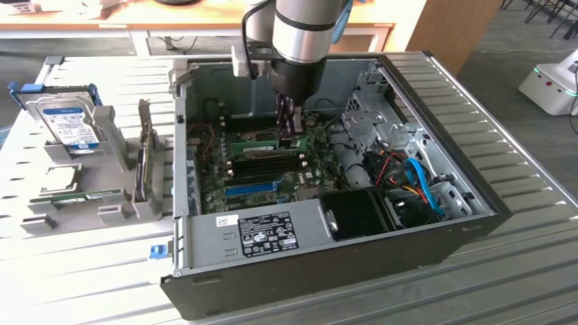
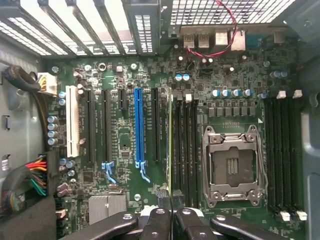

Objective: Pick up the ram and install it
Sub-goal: 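Insert the ram into the slot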

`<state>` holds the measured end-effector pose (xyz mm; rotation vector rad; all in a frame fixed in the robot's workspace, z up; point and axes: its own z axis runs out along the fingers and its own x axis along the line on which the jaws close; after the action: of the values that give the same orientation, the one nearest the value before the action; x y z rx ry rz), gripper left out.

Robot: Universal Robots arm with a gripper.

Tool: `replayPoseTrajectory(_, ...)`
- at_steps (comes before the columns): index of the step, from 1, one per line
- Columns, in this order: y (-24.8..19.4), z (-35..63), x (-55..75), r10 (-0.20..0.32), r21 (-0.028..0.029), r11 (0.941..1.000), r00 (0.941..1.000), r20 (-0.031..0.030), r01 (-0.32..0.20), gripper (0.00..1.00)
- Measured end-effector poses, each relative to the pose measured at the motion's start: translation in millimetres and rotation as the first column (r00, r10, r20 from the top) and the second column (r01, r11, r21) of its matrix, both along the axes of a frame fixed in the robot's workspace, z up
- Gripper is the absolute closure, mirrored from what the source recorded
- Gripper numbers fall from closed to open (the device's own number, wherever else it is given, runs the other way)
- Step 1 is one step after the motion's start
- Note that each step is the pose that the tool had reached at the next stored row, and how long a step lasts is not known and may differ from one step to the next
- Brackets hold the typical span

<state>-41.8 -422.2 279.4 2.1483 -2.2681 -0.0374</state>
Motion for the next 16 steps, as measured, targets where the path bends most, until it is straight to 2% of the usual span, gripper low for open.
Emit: replayPoseTrajectory(16, 0.0, -23.7, 0.0, -0.015, 0.0, 0.9999, 0.9999, 0.0, 0.015, 0.88)
